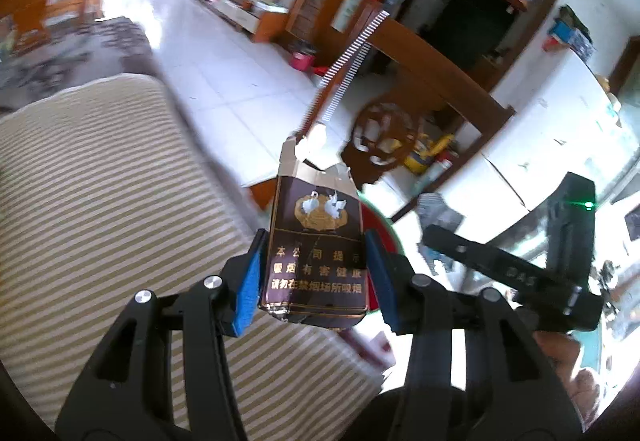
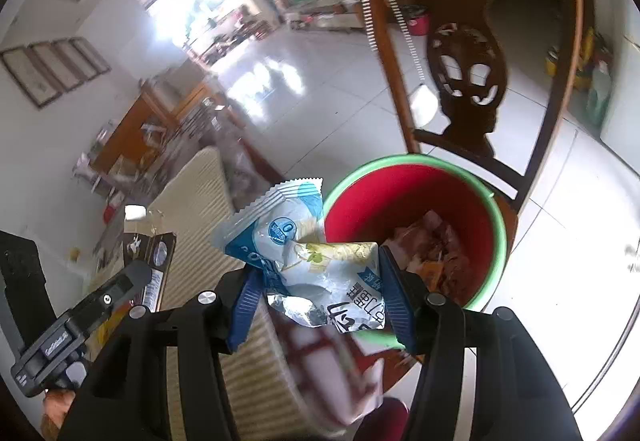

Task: Collect trash
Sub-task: 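Carry pack and wrapper to the red bucket and open both tools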

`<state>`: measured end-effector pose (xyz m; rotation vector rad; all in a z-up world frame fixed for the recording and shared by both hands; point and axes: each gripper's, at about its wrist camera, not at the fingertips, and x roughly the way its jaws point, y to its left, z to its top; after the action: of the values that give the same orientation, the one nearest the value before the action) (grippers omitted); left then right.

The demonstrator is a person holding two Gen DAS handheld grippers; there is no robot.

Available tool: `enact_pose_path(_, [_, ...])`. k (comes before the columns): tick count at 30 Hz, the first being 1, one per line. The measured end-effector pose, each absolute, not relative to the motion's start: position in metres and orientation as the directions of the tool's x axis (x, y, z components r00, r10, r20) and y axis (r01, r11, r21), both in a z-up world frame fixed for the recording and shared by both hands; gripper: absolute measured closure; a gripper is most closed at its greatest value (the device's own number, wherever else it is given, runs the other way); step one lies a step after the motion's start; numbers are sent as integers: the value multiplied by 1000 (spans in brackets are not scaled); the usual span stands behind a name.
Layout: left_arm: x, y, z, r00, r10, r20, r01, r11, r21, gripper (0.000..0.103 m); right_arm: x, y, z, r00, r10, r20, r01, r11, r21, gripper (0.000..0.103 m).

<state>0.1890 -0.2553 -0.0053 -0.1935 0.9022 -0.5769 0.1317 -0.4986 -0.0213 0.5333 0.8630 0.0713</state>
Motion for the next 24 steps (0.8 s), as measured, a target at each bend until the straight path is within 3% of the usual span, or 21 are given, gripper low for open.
enact_pose_path(8, [212,-306,-26,415,-548,-726,457,816,-355,54,156,-544,-28,688,230,-688,246,818,519,47])
enact_pose_path(10, [214,-312,-32,402,-555,-728,464,809,-361,41,161,-549,-29,695,233,-680,253,806,535,43])
enact_pose_path(11, [212,-312,-33,402,-555,-728,464,809,-361,26,164,-551,-31,698,238,-676,255,799,545,39])
enact_pose_path(12, [212,-314,-36,403,-556,-727,463,809,-362,19,168,-553,-33,696,247,-675,257,791,555,31])
enact_pose_path(17, [211,-319,-43,383,-560,-735,458,806,-375,16,179,-559,-39,690,245,-681,283,774,566,21])
enact_pose_path(24, [193,-298,-32,431,-547,-718,443,821,-360,15,157,-549,-24,708,262,-656,262,765,588,20])
